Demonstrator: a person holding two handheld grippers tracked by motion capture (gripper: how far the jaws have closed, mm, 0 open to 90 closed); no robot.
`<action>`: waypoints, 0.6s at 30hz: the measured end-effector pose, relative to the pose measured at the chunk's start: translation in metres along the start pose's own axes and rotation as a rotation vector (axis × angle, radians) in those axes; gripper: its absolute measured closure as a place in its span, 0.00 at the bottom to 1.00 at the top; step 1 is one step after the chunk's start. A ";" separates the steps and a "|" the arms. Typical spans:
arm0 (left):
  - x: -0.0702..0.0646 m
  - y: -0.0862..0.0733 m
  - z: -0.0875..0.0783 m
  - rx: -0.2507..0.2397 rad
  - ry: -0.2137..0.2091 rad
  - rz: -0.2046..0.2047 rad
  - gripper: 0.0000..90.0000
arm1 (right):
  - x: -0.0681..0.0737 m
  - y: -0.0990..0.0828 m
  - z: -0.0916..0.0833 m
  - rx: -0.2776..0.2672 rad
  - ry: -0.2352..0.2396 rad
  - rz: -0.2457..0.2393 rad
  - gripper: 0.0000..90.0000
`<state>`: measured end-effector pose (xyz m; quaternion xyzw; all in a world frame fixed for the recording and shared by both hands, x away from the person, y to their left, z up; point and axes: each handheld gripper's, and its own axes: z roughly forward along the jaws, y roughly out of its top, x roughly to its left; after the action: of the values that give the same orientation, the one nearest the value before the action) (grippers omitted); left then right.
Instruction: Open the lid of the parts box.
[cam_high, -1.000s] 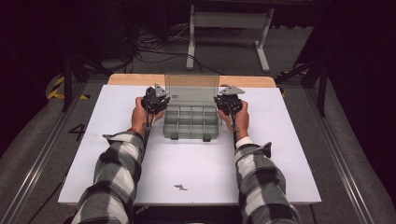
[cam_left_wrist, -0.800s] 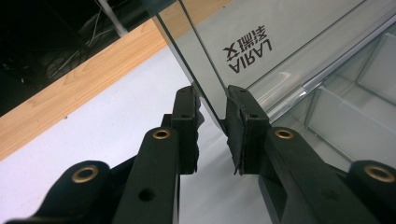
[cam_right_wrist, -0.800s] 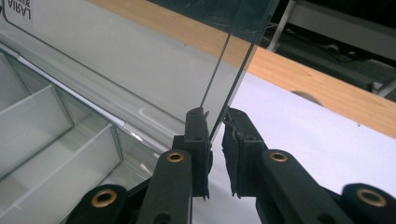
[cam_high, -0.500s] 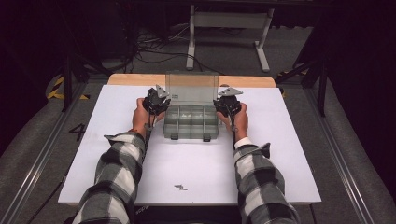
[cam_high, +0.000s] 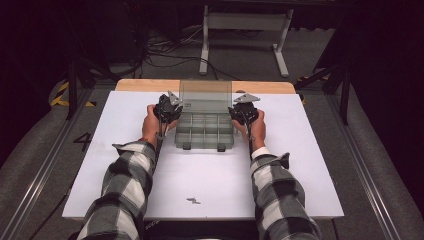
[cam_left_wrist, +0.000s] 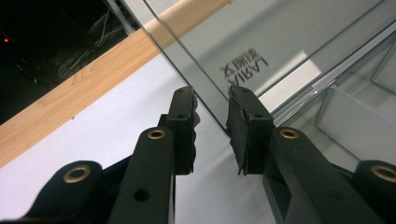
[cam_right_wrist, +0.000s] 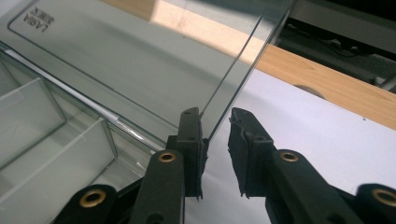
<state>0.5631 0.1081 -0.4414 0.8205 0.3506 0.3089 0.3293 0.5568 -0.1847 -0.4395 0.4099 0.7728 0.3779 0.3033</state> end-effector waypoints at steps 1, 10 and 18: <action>0.000 0.000 0.000 0.001 0.000 0.004 0.80 | 0.000 0.000 0.000 0.003 -0.003 0.001 0.83; 0.001 0.000 0.000 0.001 -0.003 0.004 0.80 | 0.001 0.000 0.000 0.005 -0.007 0.002 0.83; 0.000 0.001 -0.001 0.009 0.013 0.021 0.77 | 0.002 0.001 -0.001 0.013 -0.017 -0.009 0.81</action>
<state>0.5628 0.1080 -0.4400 0.8237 0.3455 0.3161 0.3198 0.5554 -0.1833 -0.4380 0.4115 0.7744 0.3681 0.3090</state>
